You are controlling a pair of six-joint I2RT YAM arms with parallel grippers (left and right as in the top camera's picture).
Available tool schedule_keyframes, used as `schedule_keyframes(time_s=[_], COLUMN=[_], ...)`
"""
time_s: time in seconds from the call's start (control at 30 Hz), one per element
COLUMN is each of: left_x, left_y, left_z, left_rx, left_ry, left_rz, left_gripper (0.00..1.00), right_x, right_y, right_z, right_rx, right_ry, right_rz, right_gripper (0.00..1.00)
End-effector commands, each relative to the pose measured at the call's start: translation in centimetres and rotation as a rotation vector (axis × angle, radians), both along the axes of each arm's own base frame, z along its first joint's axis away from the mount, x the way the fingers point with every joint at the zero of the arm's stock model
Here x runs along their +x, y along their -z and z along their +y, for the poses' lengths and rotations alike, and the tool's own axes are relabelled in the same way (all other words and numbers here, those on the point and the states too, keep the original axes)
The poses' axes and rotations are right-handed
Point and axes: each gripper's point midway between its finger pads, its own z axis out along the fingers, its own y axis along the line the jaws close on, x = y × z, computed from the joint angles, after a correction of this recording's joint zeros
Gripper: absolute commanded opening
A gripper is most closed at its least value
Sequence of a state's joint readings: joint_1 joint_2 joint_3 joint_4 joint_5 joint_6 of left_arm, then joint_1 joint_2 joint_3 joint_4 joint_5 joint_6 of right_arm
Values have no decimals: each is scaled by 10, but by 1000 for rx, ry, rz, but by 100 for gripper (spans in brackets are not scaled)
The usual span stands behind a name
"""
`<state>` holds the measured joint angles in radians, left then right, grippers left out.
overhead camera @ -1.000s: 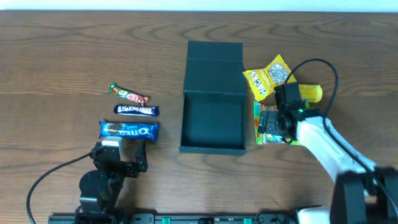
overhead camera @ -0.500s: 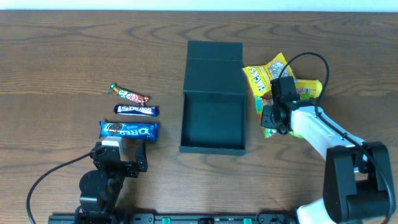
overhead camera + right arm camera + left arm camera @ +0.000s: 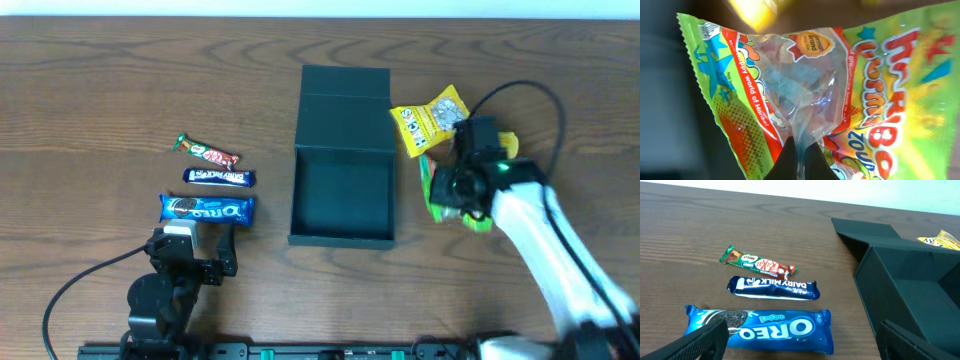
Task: Pack container
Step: 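Reach right gripper to the Haribo bag and grasp it, then carry the Haribo bag into the box and release it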
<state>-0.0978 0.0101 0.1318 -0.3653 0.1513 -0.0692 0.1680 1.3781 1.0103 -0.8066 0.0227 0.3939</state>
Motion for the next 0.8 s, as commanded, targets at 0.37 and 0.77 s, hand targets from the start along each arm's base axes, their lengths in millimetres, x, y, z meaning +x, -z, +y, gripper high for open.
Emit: schedule_keyframes(time_s=[0.37, 0.77], left_x=[0, 0], left_y=[10, 10], left_z=[1, 1], left_rx=[21, 21], left_ry=[3, 3], left_rz=[18, 18], left_gripper=[95, 95], right_x=[-20, -26], right_y=[-63, 13], right_z=[177, 201], right_rx=[239, 173], right_ry=[-133, -143], right_rz=[-185, 17], right_gripper=[1, 58])
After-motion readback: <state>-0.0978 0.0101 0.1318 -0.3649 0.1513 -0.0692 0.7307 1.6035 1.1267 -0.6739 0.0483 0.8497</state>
